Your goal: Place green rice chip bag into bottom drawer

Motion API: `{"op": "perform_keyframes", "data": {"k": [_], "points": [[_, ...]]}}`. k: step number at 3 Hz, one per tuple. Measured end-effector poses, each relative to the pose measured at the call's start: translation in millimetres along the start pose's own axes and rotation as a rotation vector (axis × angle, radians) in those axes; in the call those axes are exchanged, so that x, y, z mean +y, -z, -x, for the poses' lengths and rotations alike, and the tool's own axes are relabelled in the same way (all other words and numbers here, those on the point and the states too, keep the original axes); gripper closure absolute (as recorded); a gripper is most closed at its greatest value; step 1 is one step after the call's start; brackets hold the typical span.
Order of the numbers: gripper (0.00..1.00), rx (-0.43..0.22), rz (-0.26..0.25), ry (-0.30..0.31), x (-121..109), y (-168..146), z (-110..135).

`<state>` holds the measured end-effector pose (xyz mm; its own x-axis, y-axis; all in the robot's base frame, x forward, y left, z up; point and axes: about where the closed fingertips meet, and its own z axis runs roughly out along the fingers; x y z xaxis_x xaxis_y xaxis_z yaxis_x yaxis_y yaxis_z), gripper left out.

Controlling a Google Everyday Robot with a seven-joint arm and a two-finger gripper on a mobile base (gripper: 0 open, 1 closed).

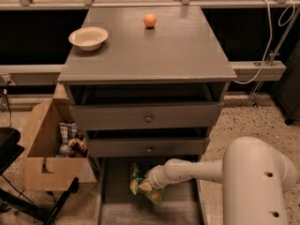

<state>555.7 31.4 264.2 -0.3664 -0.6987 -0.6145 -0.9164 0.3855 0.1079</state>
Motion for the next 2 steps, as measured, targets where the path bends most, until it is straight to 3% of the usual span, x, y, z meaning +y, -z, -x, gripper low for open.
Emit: {"op": "perform_keyframes", "data": {"k": [1,2], "points": [[0.0,0.001,0.005,0.0,2.3,-2.1,-0.1],[0.0,0.001,0.005,0.0,2.3,-2.1,-0.1]]}}
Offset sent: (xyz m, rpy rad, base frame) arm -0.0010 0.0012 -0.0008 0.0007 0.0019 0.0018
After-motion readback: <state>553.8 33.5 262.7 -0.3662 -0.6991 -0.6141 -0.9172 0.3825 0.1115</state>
